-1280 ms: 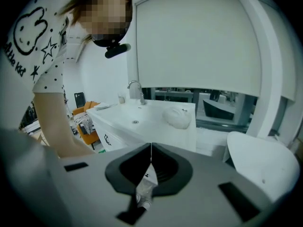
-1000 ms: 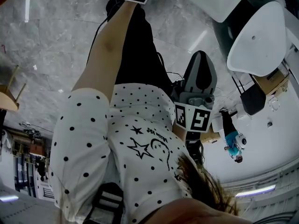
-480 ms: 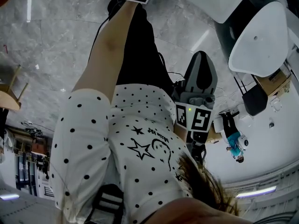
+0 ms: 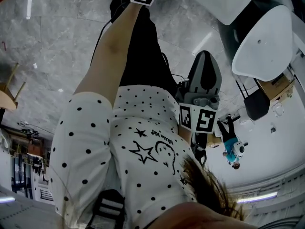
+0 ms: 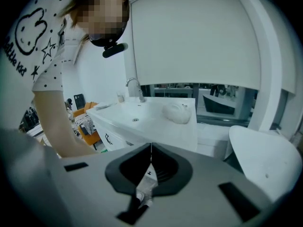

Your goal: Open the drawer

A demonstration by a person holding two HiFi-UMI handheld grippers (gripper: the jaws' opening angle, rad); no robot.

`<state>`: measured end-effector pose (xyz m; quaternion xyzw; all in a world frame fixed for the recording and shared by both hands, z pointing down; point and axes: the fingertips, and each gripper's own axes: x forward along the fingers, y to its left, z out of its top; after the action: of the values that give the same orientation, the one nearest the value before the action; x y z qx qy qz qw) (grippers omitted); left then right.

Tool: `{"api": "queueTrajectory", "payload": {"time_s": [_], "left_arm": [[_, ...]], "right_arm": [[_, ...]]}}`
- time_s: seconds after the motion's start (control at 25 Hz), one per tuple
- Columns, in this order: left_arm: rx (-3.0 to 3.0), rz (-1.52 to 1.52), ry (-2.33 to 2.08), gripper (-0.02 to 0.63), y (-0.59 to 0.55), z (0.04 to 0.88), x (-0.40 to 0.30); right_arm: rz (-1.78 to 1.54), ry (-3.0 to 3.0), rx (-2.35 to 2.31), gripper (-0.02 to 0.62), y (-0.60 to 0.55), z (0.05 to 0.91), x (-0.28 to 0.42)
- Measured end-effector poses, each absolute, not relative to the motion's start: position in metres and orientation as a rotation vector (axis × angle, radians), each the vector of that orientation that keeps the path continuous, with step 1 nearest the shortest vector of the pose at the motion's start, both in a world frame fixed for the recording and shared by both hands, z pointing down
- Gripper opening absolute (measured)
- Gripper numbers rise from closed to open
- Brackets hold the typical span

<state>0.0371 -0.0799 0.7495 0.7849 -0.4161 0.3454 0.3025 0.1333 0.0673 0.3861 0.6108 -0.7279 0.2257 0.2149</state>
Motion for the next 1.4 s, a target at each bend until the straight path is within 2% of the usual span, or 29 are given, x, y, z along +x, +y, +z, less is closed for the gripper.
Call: {"api": "queueTrajectory", "payload": {"time_s": [1.4], "left_arm": [[2.063,0.904,-1.035,0.141,-0.029,0.756,0.025]], "right_arm": [[0.621,-2.11,1.56,0.014,0.063,0.392,0.097]]}}
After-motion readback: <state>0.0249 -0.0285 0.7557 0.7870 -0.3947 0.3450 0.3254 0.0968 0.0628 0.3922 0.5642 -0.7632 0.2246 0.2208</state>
